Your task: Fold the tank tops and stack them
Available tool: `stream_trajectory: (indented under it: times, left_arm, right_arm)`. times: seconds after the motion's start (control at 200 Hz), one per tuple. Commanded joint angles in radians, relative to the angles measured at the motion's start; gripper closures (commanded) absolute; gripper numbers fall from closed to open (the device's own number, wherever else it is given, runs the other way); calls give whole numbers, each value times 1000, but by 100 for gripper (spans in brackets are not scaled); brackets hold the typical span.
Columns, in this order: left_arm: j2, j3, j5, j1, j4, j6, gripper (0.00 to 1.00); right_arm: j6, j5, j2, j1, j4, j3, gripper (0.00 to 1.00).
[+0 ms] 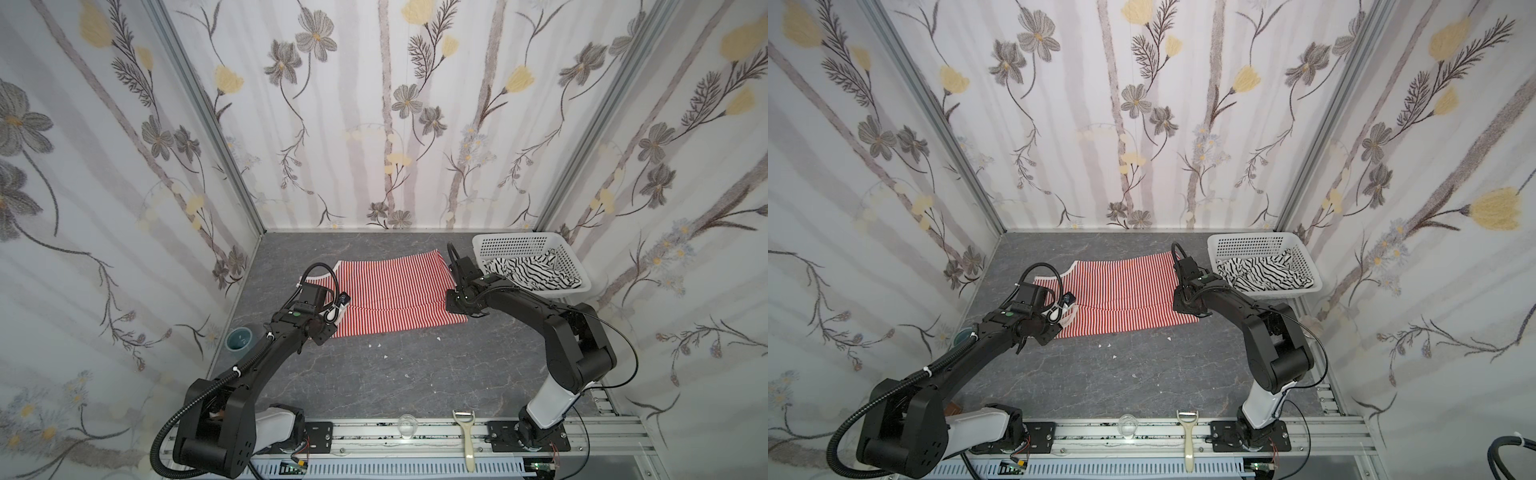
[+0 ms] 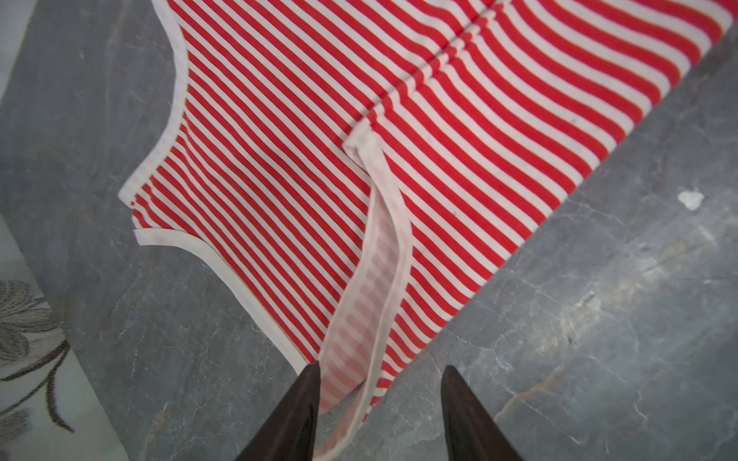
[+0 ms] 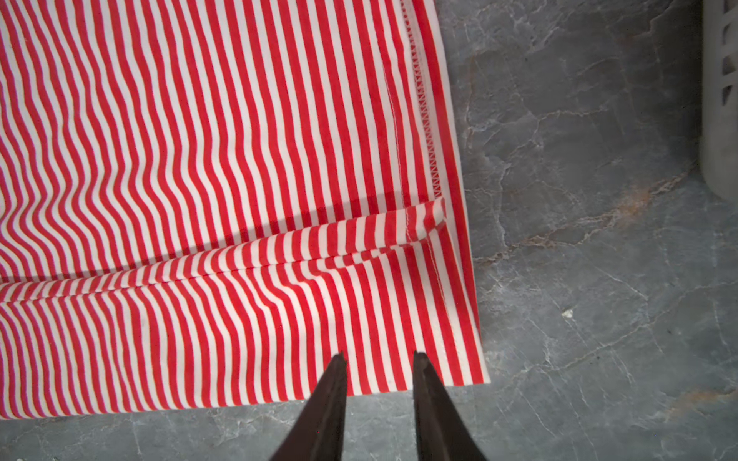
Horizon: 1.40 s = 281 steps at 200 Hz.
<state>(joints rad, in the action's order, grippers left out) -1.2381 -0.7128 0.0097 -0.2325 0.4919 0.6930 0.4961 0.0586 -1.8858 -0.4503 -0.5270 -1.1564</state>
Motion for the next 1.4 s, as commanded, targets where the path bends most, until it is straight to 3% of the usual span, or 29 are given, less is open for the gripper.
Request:
stream_trajectory:
  times: [0.0, 0.57, 0.849, 1.119, 1.399]
  left_arm:
    - [-13, 16, 76, 21, 79, 54, 52]
    - [-235, -110, 188, 255, 63, 144, 55]
    - [-339, -131, 181, 301, 52, 158, 56]
    - [-349, -90, 137, 359, 47, 186, 56]
    - [-372, -114, 102, 447, 46, 219, 55]
  right_arm:
    - [1, -2, -15, -2, 32, -18, 70]
    - [7, -3, -31, -2, 35, -34, 71]
    - [9, 0, -61, 2, 35, -52, 71]
    - [6, 4, -98, 15, 48, -38, 72]
    - [43, 10, -64, -85, 54, 79, 73]
